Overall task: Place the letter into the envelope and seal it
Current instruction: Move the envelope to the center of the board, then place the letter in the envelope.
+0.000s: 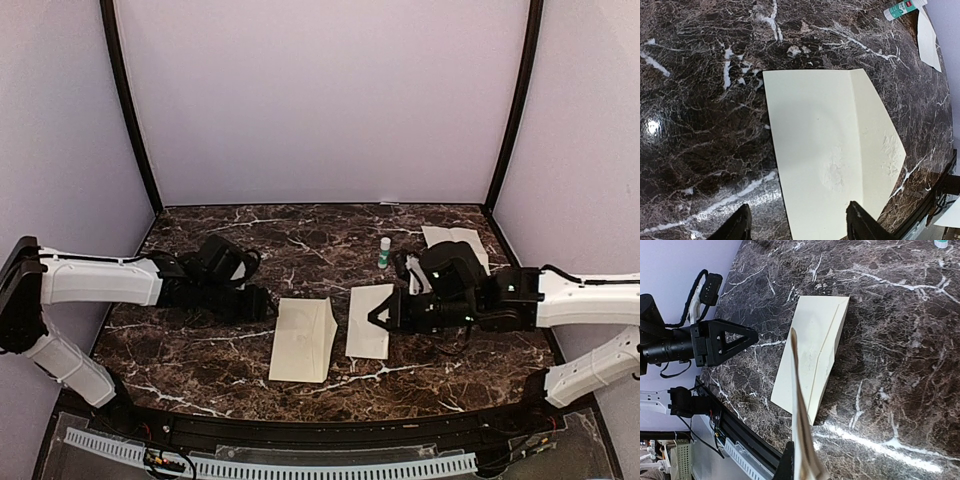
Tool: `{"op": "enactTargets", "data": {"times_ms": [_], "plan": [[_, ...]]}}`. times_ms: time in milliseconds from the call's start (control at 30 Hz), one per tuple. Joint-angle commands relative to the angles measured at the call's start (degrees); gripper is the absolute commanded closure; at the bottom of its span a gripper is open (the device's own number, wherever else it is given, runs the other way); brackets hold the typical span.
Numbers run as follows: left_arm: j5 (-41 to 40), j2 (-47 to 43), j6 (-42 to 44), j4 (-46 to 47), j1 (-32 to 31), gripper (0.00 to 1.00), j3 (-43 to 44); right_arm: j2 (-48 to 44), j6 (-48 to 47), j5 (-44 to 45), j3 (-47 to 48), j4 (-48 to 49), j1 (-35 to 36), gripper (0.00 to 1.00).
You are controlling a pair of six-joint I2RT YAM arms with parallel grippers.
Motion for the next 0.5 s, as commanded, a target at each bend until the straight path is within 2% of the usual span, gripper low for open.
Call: {"op": "enactTargets", "data": {"times_ms": [0,200,467], "plan": [[1.5,-2.7,2.6,3.3,0.2,0.36,-3.8,8.1,1.7,-1.1,6.8,5.3,1.7,1.0],[1.0,-1.5,2.9,6.7,0.2,0.36,-7.6,18.3,2.1,0.0,16.0,0.4,3.3,1.0],[6.7,0.9,0.6,15.1,0.2,0.38,-9.7,25.8,2.6,-3.0,19.8,-0.6,0.8,1.0]]}}
